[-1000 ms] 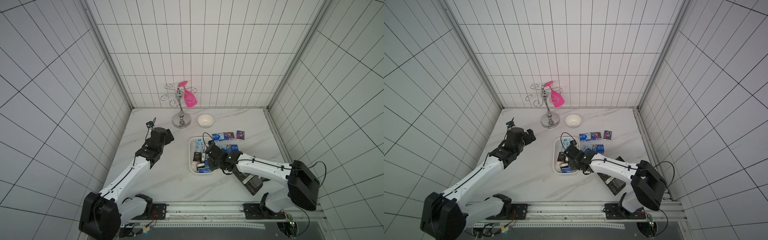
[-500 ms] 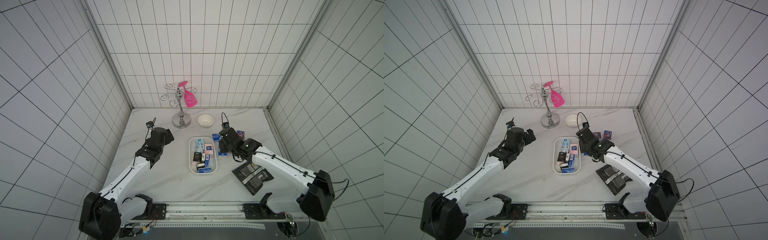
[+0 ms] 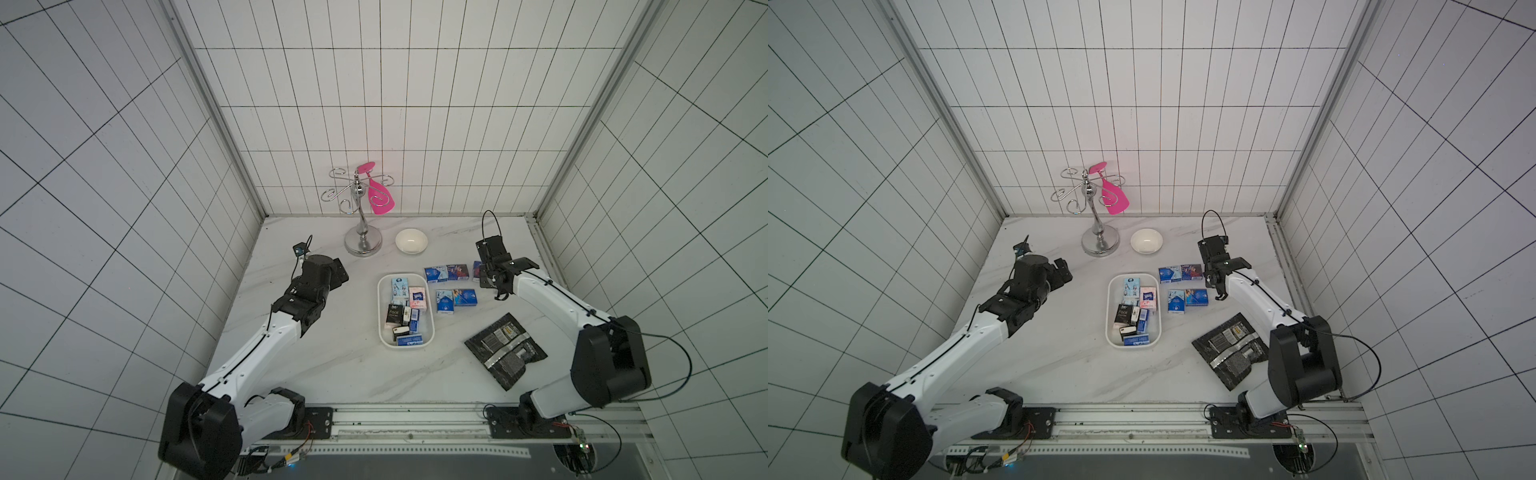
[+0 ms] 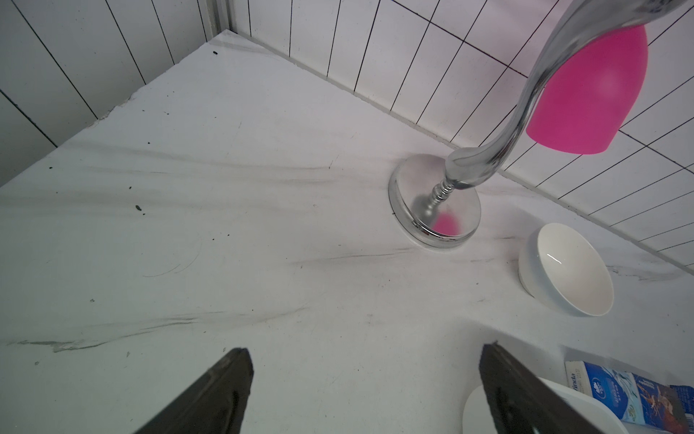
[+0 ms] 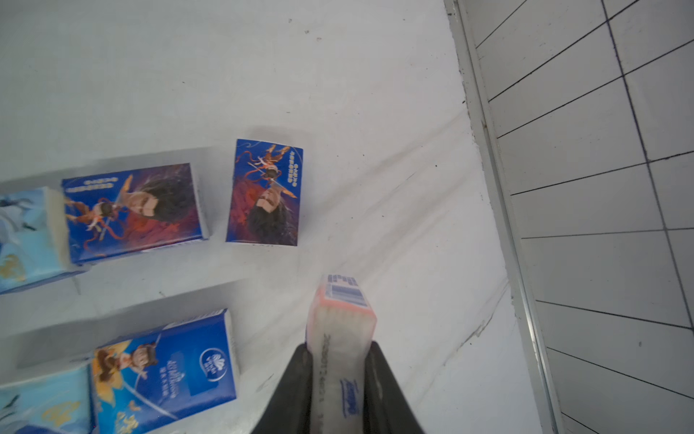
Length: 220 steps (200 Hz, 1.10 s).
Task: Take the pocket tissues out of the storage box
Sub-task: Place the pocket tissues at the center of the board.
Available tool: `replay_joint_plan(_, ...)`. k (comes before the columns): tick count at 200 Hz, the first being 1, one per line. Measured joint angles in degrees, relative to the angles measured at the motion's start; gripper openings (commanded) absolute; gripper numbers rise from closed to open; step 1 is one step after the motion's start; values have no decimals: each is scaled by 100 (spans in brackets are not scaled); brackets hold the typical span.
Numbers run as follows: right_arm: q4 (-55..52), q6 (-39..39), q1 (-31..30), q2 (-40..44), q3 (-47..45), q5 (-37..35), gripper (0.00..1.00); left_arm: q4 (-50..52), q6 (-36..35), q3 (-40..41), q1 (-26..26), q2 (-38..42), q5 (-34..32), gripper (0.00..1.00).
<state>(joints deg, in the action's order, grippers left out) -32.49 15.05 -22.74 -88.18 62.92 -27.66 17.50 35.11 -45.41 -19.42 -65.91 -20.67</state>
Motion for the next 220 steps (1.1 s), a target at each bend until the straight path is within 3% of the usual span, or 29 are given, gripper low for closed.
replay_joint_plan(58,50,-114,13,-1086,153,-122,26,-13,0,0,0,-81,17,98)
replay_joint_plan(116,101,-83,-52,-1104,157,70,39,-13,0,0,0,-81,13,98)
replay_joint_plan(220,142,0,-203,-1167,157,326,41,-13,-13,0,0,-57,-50,99)
